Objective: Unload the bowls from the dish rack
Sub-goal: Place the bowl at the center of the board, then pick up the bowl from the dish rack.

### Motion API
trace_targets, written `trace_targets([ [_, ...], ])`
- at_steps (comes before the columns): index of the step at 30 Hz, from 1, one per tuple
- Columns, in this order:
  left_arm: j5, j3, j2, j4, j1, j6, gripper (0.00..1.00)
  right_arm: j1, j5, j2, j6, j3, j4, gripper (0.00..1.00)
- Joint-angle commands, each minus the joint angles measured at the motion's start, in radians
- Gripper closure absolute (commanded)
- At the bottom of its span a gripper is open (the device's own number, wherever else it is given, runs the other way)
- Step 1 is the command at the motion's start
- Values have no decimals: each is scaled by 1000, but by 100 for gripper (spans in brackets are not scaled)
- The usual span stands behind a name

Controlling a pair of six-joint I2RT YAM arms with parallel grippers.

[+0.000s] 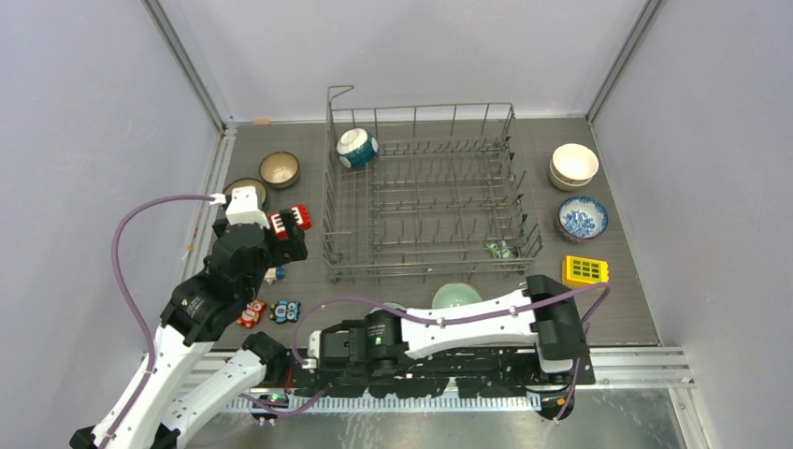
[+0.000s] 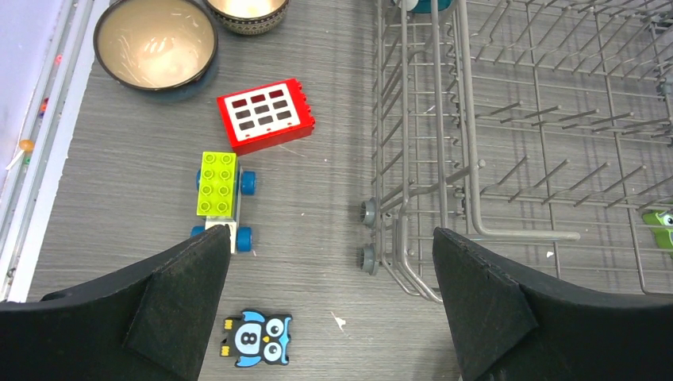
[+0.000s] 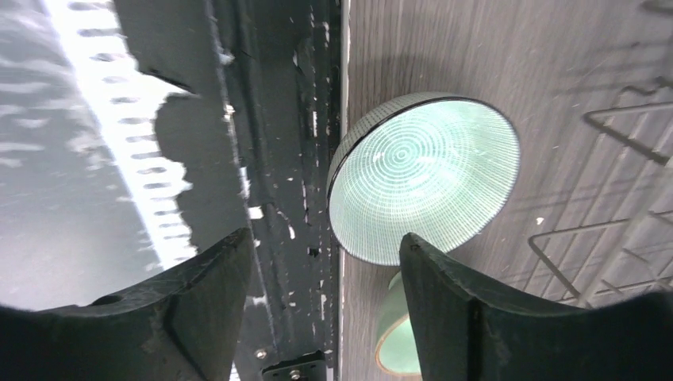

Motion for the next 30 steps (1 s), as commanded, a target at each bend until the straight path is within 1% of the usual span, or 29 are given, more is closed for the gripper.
trace_targets([
  [1, 1, 30, 7, 24, -2, 5, 0, 22, -46, -170, 15, 219, -150, 26],
  [3, -2, 43, 19, 26, -3, 13, 0, 22, -52, -206, 10, 358, -249, 24],
  [5, -6, 56, 32, 30, -2, 23, 0, 19, -28, -242, 2, 486, -309, 23],
  [7, -11, 70, 45, 40, -2, 31, 0, -13, 13, -283, 3, 574, -306, 22],
  [8, -12, 76, 51, 47, -2, 34, 0, -52, 26, -310, 12, 595, -280, 23],
  [10, -11, 84, 65, 64, -3, 36, 0, -157, 31, -372, 53, 574, -167, 23],
  [12, -8, 89, 79, 79, -2, 36, 0, -294, 5, -440, 126, 495, 0, 24],
  [14, -3, 94, 93, 88, -2, 36, 0, -438, -85, -497, 221, 398, 185, 25],
  [15, 0, 96, 101, 94, -2, 38, 0, -528, -120, -511, 273, 360, 256, 25],
  [17, 7, 97, 113, 108, -2, 41, 0, -647, -172, -507, 392, 316, 373, 25],
  [19, 15, 98, 124, 125, -3, 46, 0, -758, -224, -476, 503, 288, 474, 26],
  [23, 24, 94, 152, 175, -2, 54, 0, -978, -446, -338, 797, 240, 701, 27],
  [25, 28, 91, 168, 203, -2, 58, 0, -1038, -519, -248, 904, 243, 798, 27],
  [27, 28, 87, 186, 239, -2, 64, 0, -1068, -550, -145, 949, 313, 822, 27],
  [30, 26, 89, 222, 286, -2, 85, 0, -1086, -558, 0, 963, 449, 777, 26],
])
